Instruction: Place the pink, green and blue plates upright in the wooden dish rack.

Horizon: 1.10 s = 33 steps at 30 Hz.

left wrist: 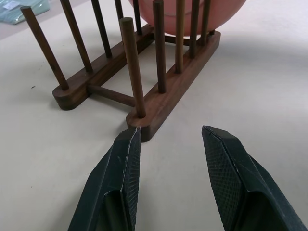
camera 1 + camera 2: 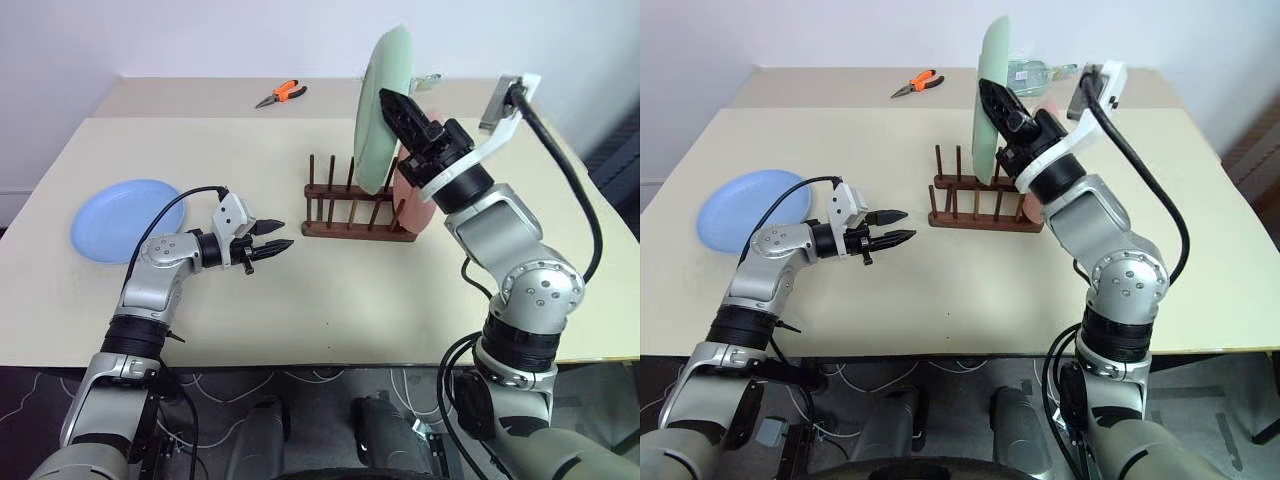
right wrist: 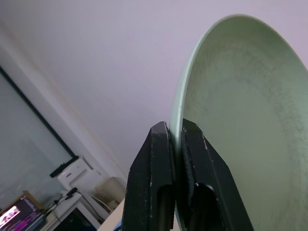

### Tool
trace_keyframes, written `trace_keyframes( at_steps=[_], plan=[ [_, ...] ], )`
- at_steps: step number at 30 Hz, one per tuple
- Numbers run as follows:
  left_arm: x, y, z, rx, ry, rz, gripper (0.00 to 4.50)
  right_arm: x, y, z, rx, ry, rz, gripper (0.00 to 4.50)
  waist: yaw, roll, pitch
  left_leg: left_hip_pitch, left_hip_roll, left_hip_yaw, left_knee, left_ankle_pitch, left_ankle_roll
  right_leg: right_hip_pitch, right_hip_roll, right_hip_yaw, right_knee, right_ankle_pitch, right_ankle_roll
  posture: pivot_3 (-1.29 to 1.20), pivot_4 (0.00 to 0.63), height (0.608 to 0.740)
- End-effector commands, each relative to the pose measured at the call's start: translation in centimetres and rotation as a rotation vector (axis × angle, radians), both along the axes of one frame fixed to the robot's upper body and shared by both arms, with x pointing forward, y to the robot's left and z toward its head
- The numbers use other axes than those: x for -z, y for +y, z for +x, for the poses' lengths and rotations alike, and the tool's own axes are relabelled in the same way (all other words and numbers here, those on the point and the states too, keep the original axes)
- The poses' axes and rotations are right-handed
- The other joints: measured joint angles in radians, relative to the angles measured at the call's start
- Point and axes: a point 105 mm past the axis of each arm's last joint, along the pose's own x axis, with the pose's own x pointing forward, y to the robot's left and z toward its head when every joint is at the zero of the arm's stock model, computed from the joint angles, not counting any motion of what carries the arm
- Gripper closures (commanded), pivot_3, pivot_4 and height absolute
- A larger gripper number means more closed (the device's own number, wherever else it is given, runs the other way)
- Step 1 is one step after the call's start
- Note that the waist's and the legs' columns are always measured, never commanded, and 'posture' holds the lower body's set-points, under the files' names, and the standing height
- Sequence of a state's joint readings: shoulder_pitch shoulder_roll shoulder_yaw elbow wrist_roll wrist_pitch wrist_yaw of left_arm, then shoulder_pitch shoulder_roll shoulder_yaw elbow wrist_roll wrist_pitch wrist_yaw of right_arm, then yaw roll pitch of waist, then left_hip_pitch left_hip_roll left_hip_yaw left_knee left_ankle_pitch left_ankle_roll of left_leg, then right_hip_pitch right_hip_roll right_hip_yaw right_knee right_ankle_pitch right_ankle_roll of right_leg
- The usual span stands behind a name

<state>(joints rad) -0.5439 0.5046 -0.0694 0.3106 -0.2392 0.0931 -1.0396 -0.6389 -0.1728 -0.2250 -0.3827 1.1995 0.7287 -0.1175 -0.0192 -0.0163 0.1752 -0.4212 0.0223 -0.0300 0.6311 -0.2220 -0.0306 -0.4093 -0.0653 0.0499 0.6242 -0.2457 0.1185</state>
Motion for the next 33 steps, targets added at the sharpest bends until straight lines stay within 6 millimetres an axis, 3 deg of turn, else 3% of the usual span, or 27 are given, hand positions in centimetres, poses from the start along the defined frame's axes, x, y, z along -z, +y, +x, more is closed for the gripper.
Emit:
trace_keyframes(
  at_steps=[1,6,7,10,12,16,17,19,21,23,26,28,30,33],
  plan=[
    [-1.3,0.0,-0.1,0.009,-0.052,-0.001,2.46,0.1,-0.4,0.6,0.002,0.007,0.031,4.48,0.000,0.000,0.000,0.000,0.000,0.000,0.000,0.000,0.000,0.000,0.000,0.000,0.000,0.000,0.000,0.00,0.150,0.732],
    [-1.2,0.1,-0.3,0.005,-0.048,0.001,2.46,2.7,-0.9,2.7,0.016,0.156,0.018,4.48,0.000,0.000,0.000,0.000,0.000,0.000,0.000,0.000,0.000,0.000,0.000,0.000,0.000,0.000,0.000,0.00,0.150,0.732],
    [-1.2,0.2,-0.3,0.002,-0.047,0.001,2.46,3.0,-1.0,3.0,0.029,0.165,0.004,3.82,0.000,0.000,0.000,0.000,0.000,0.000,0.000,0.000,0.000,0.000,0.000,0.000,0.000,0.000,0.000,0.00,0.150,0.732],
    [-1.1,0.4,-0.4,-0.004,-0.015,-0.011,2.46,2.3,-1.5,3.3,0.083,0.109,-0.069,2.51,0.000,0.000,0.000,0.000,0.000,0.000,0.000,0.000,0.000,-0.001,0.001,0.000,0.000,0.000,0.000,0.00,0.150,0.732],
    [-0.9,0.8,-0.3,-0.023,0.021,-0.016,1.93,1.2,-1.4,3.0,0.135,0.000,-0.198,1.46,0.000,0.000,0.000,0.000,0.000,0.001,0.000,0.000,0.000,-0.001,0.001,0.001,0.001,0.000,0.000,0.00,0.150,0.732],
    [-2.0,2.4,0.7,-0.124,-0.007,-0.045,0.10,-0.9,-1.3,1.4,0.215,-0.244,-0.470,1.44,0.000,0.001,0.000,0.000,0.000,0.001,0.000,0.000,0.000,-0.002,0.001,0.001,0.000,0.000,0.000,0.00,0.150,0.732],
    [-2.5,3.2,1.1,-0.168,-0.029,-0.059,0.04,-1.1,-1.2,0.9,0.228,-0.296,-0.538,1.44,0.001,0.001,0.000,0.000,0.000,0.001,-0.001,0.000,0.000,-0.002,0.001,0.001,0.000,-0.001,-0.001,0.00,0.150,0.732],
    [-3.6,5.4,2.3,-0.311,-0.086,-0.074,0.04,-1.1,-1.0,-0.1,0.203,-0.369,-0.632,1.44,0.002,0.000,0.000,0.000,0.001,0.001,-0.001,0.000,0.000,-0.002,0.001,0.001,0.000,-0.001,-0.001,0.00,0.150,0.732],
    [-4.9,8.1,3.2,-0.457,-0.126,-0.131,0.00,-1.5,-0.5,-1.3,0.167,-0.437,-0.667,0.84,0.000,0.000,0.000,0.000,0.001,0.000,0.000,0.000,0.000,-0.002,0.001,0.001,0.000,-0.001,-0.001,0.00,0.150,0.732],
    [-6.3,12.3,4.1,-0.695,-0.192,-0.177,0.00,-1.5,0.5,-2.5,0.117,-0.506,-0.739,0.03,-0.001,0.000,0.000,0.000,0.001,0.001,0.000,0.000,0.000,-0.002,0.002,0.001,0.000,0.000,0.000,0.00,0.150,0.732],
    [-7.3,20.4,4.0,-1.138,-0.252,-0.171,0.00,0.1,1.8,-3.2,0.062,-0.553,-0.864,0.03,-0.003,-0.001,0.001,0.000,0.002,0.000,0.000,0.000,0.000,-0.002,0.002,0.001,0.001,0.000,0.000,0.00,0.150,0.732],
    [-7.2,24.1,2.9,-1.334,-0.236,-0.182,0.00,1.2,2.4,-3.3,0.033,-0.548,-0.889,0.03,-0.005,-0.001,0.000,0.001,0.002,0.000,-0.001,0.000,0.000,-0.002,0.002,0.001,0.001,0.000,0.001,0.00,0.150,0.732],
    [-6.6,26.5,1.9,-1.455,-0.177,-0.213,0.00,2.1,2.8,-3.3,0.002,-0.539,-0.894,0.03,0.000,-0.001,0.000,0.001,0.002,0.001,-0.001,0.000,0.000,-0.002,0.002,0.001,0.001,0.000,0.001,0.00,0.150,0.732],
    [-5.1,27.8,0.9,-1.515,-0.092,-0.216,0.00,3.2,3.5,-3.4,-0.032,-0.535,-0.909,0.03,0.010,-0.003,0.000,0.000,0.002,0.001,0.000,0.000,0.000,-0.002,0.002,0.000,0.001,0.000,0.001,0.00,0.150,0.732]
  ],
)
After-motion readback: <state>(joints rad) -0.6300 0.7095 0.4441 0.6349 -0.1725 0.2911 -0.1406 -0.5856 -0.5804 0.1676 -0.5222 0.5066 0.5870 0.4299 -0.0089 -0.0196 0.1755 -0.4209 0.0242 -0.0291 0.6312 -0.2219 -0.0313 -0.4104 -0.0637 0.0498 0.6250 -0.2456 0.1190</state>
